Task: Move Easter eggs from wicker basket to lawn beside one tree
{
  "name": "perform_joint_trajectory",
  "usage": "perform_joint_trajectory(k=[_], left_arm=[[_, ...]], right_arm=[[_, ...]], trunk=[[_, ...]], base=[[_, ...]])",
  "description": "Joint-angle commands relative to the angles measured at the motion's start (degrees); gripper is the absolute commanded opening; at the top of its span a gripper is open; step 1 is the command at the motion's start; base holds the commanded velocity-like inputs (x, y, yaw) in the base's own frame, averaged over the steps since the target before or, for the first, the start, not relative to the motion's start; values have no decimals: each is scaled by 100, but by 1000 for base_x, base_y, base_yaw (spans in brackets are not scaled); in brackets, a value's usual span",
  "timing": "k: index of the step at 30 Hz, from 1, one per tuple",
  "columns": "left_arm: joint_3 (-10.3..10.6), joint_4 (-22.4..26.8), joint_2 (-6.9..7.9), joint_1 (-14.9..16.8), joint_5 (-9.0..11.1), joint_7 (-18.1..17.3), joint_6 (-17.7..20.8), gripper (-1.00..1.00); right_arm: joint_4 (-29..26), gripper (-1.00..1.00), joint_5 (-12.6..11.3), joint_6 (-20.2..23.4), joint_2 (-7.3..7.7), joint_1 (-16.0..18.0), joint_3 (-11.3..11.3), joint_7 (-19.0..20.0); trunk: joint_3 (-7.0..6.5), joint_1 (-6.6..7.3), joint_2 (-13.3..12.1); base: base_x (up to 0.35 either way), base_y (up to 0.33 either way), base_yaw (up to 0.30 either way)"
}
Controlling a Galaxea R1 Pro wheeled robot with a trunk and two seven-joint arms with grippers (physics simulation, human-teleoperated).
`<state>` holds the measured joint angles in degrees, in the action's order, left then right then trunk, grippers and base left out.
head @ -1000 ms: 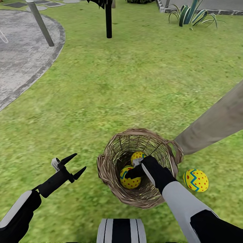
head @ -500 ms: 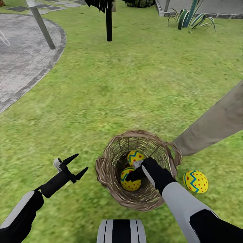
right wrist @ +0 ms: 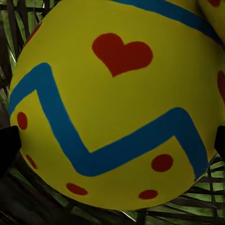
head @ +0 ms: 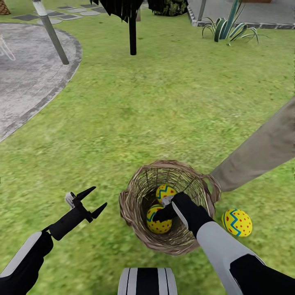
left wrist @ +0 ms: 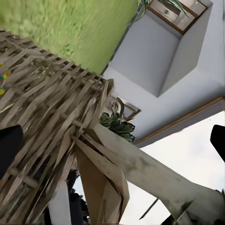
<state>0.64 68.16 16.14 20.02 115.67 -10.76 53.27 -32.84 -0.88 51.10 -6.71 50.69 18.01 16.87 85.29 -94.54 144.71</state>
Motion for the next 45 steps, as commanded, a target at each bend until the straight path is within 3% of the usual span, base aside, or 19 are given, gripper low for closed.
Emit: perform_joint_trajectory(k=[1,45], left_arm=[[7,-4,4,2,-36,-49,8,100],[15,-4,-5,2,-36,-40,8,100]], right_arm=[[-4,-100,9,24,3,3,17,0],[32,-100,0,240,-6,-32,27,18]], trunk=[[-20,3,0],[-994,117,-59]], base=[[0,0,0],[0,0,0]])
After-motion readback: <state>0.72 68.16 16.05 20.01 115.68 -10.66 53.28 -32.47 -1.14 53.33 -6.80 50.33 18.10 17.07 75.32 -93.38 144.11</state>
